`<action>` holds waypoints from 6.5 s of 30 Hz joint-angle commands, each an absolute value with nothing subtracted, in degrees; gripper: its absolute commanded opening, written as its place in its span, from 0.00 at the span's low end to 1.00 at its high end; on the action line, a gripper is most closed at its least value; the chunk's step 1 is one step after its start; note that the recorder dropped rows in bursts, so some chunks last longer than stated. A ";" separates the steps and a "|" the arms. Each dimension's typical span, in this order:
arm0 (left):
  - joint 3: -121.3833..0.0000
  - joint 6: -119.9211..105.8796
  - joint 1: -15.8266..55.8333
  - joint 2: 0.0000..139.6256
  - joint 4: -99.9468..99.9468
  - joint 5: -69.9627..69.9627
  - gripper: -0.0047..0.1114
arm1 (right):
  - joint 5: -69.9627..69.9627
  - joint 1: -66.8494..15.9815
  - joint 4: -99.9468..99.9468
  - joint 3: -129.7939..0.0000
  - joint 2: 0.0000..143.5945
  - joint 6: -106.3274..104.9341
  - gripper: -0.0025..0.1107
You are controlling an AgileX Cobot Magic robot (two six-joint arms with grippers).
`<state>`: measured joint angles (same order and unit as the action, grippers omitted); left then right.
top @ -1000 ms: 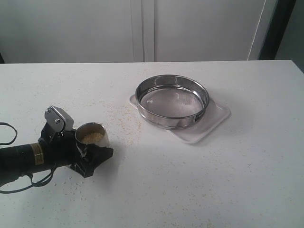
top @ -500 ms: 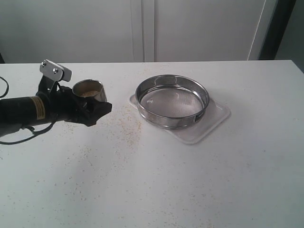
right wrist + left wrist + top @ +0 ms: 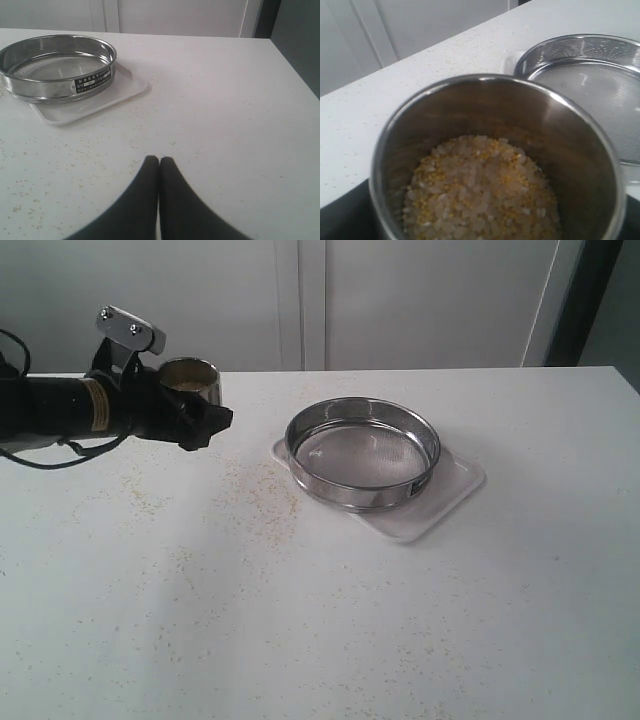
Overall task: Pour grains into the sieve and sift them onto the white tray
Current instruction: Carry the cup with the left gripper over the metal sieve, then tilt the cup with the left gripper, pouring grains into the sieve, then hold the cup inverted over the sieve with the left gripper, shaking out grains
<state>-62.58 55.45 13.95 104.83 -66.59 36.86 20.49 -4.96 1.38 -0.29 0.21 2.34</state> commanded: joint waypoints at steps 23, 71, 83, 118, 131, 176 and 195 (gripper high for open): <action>-83.81 57.06 23.86 110.99 -71.56 16.70 0.04 | 19.66 -4.54 1.55 0.00 0.00 2.15 0.02; -96.75 35.74 36.88 124.42 -90.84 -11.81 0.04 | 19.66 -4.54 1.55 0.00 0.00 2.15 0.02; -96.75 35.98 38.64 125.55 -98.59 -13.32 0.04 | 19.66 -4.54 1.55 0.00 0.00 2.15 0.02; -99.38 19.11 44.06 128.69 -99.95 -20.82 0.04 | 19.66 -4.54 1.55 0.00 0.00 2.15 0.02; -100.76 9.76 45.38 128.69 -99.95 -23.18 0.04 | 19.66 -4.54 1.55 0.00 0.00 2.15 0.02; -108.02 -6.92 45.29 133.57 -99.95 -39.86 0.04 | 19.66 -4.54 1.55 0.00 0.00 2.15 0.02; -108.07 -7.86 47.99 134.45 -99.95 -35.68 0.04 | 19.66 -4.54 1.55 0.00 0.00 2.15 0.02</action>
<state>-107.67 -5.28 46.70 134.61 -98.57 -35.71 20.49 -4.96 1.38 -0.29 0.21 2.34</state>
